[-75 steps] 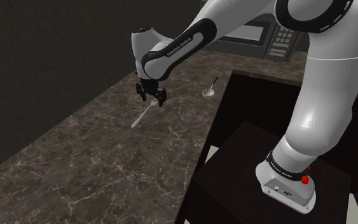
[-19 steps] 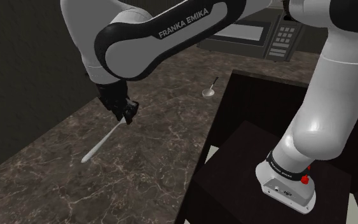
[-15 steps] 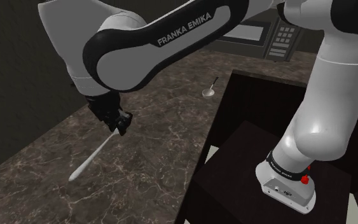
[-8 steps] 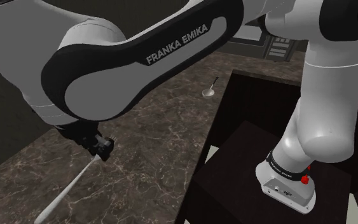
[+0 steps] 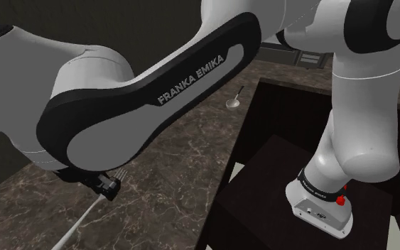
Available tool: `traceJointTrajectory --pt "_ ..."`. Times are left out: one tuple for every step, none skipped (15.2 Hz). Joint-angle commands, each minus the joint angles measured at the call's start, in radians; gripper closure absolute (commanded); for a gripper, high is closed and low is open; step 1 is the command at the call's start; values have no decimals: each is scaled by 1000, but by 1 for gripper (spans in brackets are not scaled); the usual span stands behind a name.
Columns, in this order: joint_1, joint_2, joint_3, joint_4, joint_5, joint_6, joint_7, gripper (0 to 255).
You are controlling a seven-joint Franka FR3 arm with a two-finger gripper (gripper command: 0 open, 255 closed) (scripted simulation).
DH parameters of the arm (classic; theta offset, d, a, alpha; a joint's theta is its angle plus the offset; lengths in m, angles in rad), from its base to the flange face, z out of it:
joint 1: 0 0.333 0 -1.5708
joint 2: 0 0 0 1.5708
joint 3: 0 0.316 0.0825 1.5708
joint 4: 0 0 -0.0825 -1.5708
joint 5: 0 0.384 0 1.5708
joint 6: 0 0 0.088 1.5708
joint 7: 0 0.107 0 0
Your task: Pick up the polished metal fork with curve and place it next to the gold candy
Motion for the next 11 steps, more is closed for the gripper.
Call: traceJointTrajectory --pt "2 12 -5 -14 -10 24 7 255" --pt "3 16 -7 -22 -13 35 10 255" --pt "4 21 -9 -30 -17 46 13 255" --pt "4 26 -11 -37 -21 57 16 255" --pt "5 31 -13 -44 -26 67 19 255" --pt "6 36 -15 -51 -30 78 23 255" --pt "8 41 -18 -57 -35 89 26 255" --pt "9 47 -20 -64 -39 99 29 255" --pt "10 52 -23 -70 -44 109 33 255" --pt "12 58 -26 -75 -49 120 36 255" --pt "13 64 -29 -81 -54 130 40 255"
